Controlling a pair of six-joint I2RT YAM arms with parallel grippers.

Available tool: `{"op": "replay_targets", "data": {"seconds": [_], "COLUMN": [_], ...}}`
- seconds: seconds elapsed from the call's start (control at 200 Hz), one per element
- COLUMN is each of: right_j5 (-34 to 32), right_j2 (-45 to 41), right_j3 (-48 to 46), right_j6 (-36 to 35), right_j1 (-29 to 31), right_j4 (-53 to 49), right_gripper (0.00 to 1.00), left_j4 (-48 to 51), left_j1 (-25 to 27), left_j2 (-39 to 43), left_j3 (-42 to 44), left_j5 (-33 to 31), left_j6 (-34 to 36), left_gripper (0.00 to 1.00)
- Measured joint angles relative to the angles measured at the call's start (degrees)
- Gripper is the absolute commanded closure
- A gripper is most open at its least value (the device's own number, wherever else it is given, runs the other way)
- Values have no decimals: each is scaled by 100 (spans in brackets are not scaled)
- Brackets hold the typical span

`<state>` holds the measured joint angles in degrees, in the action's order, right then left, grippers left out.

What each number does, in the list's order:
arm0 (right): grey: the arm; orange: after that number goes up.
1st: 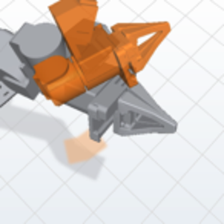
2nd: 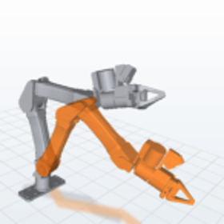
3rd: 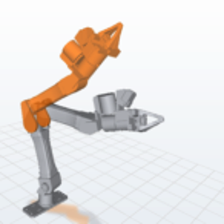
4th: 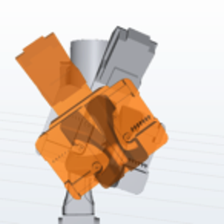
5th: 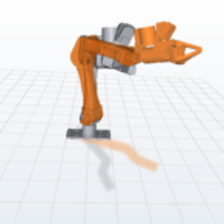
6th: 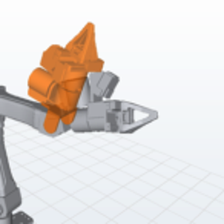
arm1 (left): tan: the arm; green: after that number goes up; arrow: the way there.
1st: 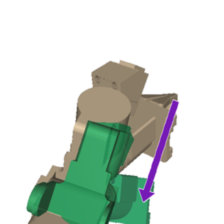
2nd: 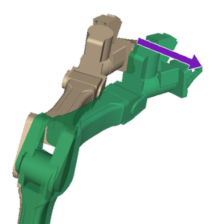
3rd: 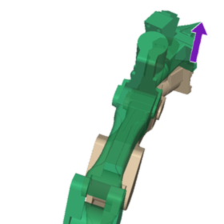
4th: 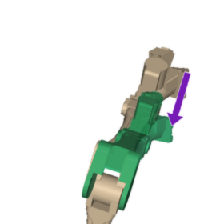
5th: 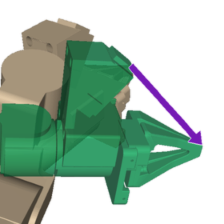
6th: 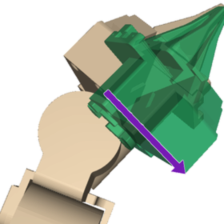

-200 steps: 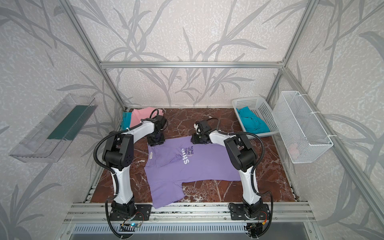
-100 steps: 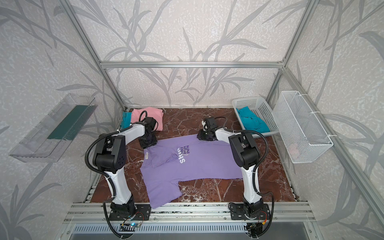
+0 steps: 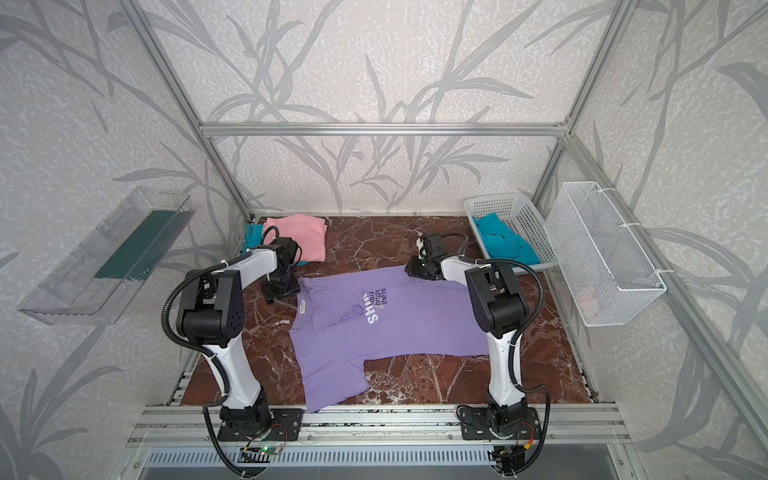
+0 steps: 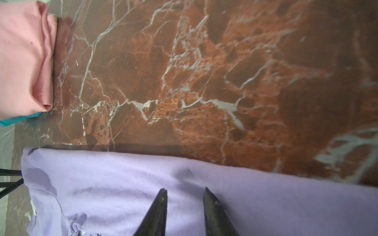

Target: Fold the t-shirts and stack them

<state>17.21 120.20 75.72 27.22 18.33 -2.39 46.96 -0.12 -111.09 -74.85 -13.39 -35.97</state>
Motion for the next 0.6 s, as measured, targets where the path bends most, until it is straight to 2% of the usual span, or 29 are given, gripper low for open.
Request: {"op": "replay_targets", "data": {"seconds": [0.135, 0.28, 0.425, 0.6], "right_j5": [-66, -232, -741, -1703], "right_j2": [-81, -452, -1458, -3357], "right_j3": [-33, -295, -831, -1617], "right_j6": [-7, -81, -295, -531], "right_j1": [-76, -22, 103, 210], "right_j4": [-120, -420, -798, -1314], "right_gripper": [67, 64, 58, 48], "left_j4": [114, 310, 643, 1169], "left_j1": [-107, 160, 1016, 2201], "left_j2": [184, 732, 1272, 1895], "left_j3": [-4, -83, -313, -140], "left_j5": [9, 114, 28, -11], "left_j6": [-9, -7, 50, 94], "left_gripper": [38, 42, 46, 47]}}
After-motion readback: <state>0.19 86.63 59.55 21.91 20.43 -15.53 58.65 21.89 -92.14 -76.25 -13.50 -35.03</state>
